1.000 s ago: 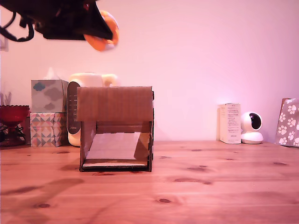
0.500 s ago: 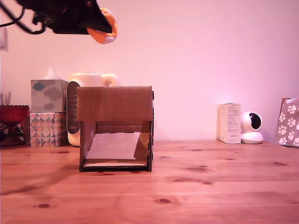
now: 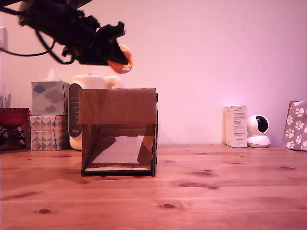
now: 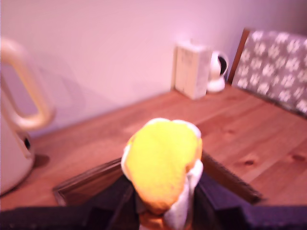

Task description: Drop the footbag into the cardboard dice tower

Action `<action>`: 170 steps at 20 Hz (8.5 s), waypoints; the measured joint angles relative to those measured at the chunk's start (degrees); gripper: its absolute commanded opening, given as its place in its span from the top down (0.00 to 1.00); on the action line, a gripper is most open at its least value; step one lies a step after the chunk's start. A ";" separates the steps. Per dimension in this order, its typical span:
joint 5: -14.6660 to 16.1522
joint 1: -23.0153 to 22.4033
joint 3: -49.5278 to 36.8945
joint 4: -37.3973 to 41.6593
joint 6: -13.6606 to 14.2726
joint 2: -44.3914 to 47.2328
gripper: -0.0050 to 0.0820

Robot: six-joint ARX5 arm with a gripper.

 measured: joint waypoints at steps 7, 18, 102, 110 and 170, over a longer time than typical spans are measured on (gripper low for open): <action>1.05 0.04 1.18 -0.61 1.77 1.33 0.29; 1.07 0.07 1.51 -15.13 2.14 -1.27 0.79; -4.07 -3.45 -31.93 25.20 -6.01 11.17 0.76; -2.56 -3.52 -31.93 3.30 -6.03 -6.97 0.76; 5.35 -2.19 5.46 -31.45 0.83 -7.34 0.97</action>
